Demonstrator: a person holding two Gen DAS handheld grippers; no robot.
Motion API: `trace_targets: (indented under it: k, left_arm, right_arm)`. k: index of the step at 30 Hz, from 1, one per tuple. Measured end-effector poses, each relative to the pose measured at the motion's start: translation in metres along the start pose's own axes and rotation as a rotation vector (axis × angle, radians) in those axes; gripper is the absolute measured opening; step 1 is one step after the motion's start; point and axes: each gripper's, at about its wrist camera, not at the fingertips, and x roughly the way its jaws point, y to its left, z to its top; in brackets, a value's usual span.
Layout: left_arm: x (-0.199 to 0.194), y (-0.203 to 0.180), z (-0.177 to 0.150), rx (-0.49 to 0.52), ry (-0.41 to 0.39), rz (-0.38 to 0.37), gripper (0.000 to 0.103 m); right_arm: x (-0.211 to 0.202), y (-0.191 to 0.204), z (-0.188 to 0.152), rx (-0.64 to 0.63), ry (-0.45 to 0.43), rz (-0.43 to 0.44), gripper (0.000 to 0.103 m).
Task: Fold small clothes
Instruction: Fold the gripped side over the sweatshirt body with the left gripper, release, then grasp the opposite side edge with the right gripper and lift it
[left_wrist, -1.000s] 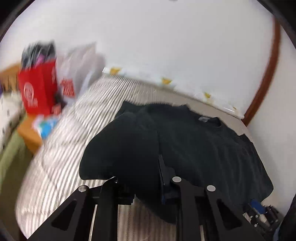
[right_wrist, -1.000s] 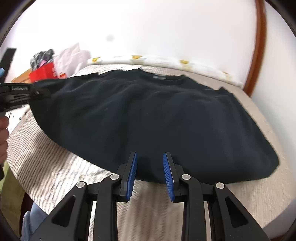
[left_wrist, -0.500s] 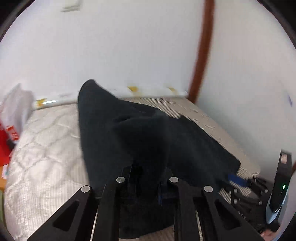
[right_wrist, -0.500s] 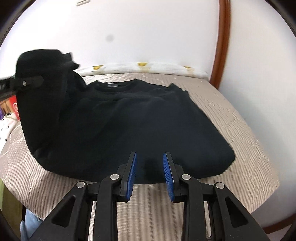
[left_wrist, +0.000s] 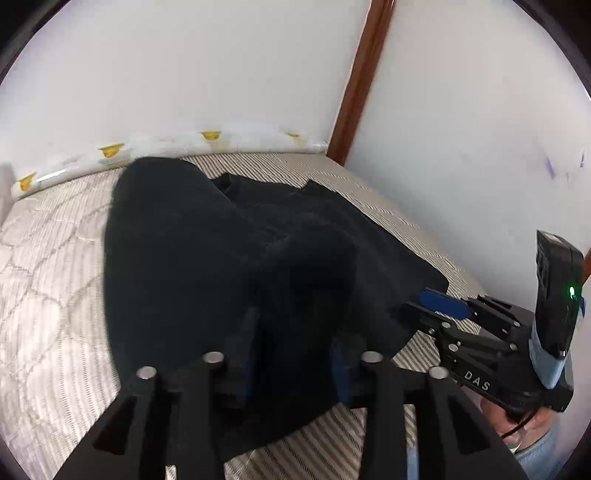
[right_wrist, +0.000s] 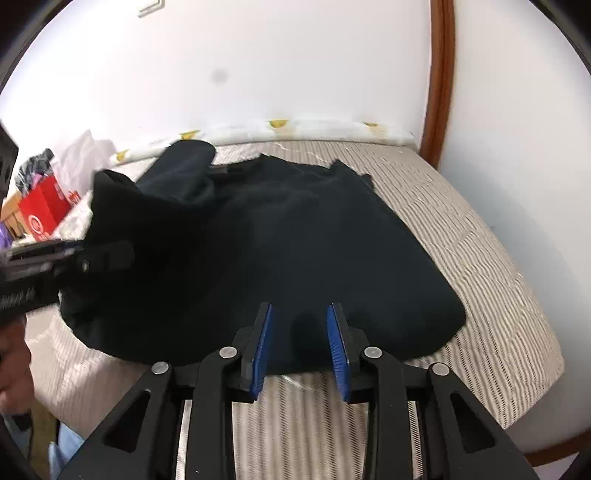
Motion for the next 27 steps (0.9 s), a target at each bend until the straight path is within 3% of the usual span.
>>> trace_targets:
  k: [4,7,11,14,24,27]
  left_arm:
    - [-0.021,0.007,-0.01,0.002,-0.027,0.022,0.051]
    - [-0.034,0.024,-0.022,-0.023,-0.04,0.06,0.051]
    - [-0.043,0.055,-0.041,-0.088,-0.023,0.071,0.059]
    - [-0.045,0.076,-0.06,-0.133,0.004,0.068,0.06]
    - [-0.017,0.08,-0.084,-0.119,0.075,0.03,0.06]
    - [-0.006,0.079,-0.082,-0.131,0.082,0.015,0.06]
  right_arm:
    - [-0.006,0.015,0.009,0.003,-0.013,0.035,0.043]
    - [-0.011,0.027,0.013,-0.006,-0.02,0.051,0.047]
    - [-0.019,0.04,0.015,0.011,-0.028,0.1,0.056]
    - [-0.022,0.048,0.017,0.039,-0.029,0.171,0.061]
    - [-0.001,0.07,0.029,0.155,-0.004,0.356,0.062]
    - [0.027,0.076,0.041,0.18,0.031,0.316,0.062]
